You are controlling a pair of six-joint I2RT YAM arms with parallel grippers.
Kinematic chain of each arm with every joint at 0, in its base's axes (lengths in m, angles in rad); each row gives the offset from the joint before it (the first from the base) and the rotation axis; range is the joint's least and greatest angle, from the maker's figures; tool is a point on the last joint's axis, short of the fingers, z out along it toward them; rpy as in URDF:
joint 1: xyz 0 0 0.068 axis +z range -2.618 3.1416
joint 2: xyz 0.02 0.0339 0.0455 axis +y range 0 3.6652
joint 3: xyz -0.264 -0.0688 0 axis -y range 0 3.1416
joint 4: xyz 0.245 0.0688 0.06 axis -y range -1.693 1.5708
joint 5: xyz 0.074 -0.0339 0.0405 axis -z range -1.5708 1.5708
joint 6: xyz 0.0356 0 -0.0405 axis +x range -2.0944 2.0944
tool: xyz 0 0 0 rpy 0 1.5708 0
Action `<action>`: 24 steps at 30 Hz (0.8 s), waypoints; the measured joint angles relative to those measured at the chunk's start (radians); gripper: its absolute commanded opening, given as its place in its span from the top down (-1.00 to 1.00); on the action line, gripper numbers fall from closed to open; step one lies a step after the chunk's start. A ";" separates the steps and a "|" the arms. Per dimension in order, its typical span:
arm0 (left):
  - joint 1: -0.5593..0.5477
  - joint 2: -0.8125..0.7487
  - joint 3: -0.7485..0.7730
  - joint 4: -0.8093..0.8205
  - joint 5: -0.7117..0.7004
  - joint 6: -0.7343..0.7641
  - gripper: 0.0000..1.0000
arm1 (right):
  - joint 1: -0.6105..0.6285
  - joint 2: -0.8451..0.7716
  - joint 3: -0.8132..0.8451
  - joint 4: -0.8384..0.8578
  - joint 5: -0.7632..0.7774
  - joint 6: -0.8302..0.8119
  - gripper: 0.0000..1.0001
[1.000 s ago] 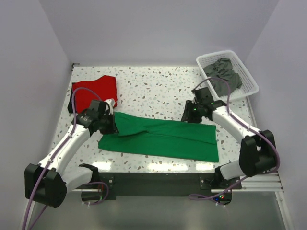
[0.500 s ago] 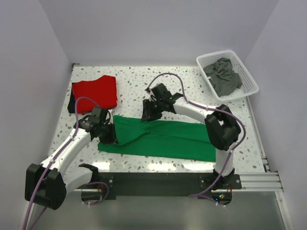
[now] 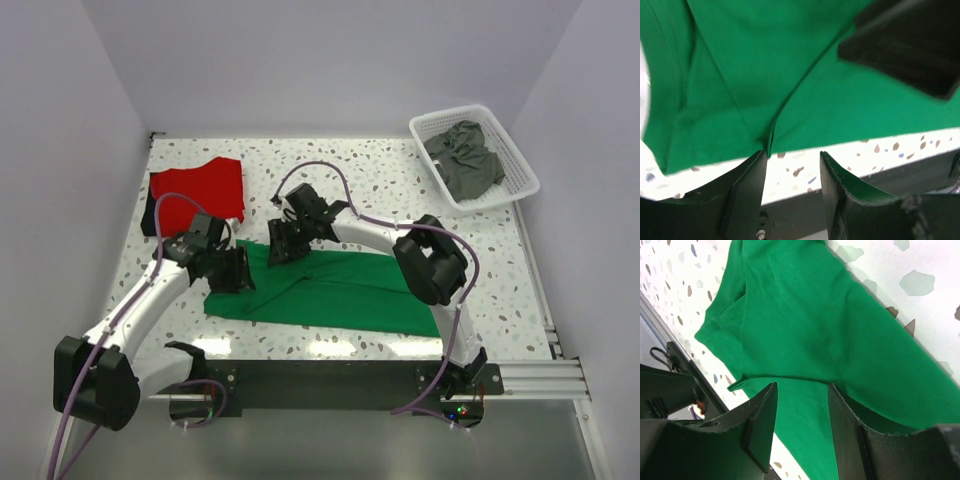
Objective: Fold and stack the t-shirts
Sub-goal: Fold the tshirt
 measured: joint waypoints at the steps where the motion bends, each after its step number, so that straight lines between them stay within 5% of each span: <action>1: 0.000 0.022 0.034 0.002 -0.011 -0.002 -0.04 | -0.001 0.001 0.000 0.000 0.000 -0.005 0.02; 18: 0.027 0.268 0.140 0.298 -0.099 -0.040 -0.05 | -0.002 0.008 -0.014 -0.008 0.031 -0.109 0.08; 24: 0.043 0.340 0.115 0.348 -0.101 -0.040 -0.06 | -0.002 0.008 -0.029 -0.008 0.029 -0.126 0.39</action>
